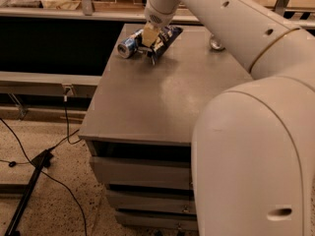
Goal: Move blue chip bag near redbull can
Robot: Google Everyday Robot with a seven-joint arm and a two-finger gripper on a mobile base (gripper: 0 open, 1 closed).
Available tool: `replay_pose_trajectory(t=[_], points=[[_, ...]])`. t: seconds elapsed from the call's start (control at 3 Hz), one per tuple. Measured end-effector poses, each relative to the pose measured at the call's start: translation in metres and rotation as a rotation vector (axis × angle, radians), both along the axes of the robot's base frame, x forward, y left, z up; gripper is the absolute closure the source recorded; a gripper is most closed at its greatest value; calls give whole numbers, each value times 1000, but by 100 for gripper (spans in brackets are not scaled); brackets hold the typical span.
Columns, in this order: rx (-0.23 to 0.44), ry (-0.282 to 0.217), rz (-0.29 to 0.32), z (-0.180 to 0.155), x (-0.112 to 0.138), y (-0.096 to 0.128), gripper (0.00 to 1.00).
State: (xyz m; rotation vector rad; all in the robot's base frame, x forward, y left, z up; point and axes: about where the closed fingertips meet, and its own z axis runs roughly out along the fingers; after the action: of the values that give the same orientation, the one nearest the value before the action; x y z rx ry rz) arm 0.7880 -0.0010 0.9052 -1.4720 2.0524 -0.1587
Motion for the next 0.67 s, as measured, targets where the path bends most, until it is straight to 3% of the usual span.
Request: replay_pose_trajectory(t=[0.33,0.67], points=[[-3,15,-21,-13,0,-2,50],[-1,19,-36,-19,0,-2,28]])
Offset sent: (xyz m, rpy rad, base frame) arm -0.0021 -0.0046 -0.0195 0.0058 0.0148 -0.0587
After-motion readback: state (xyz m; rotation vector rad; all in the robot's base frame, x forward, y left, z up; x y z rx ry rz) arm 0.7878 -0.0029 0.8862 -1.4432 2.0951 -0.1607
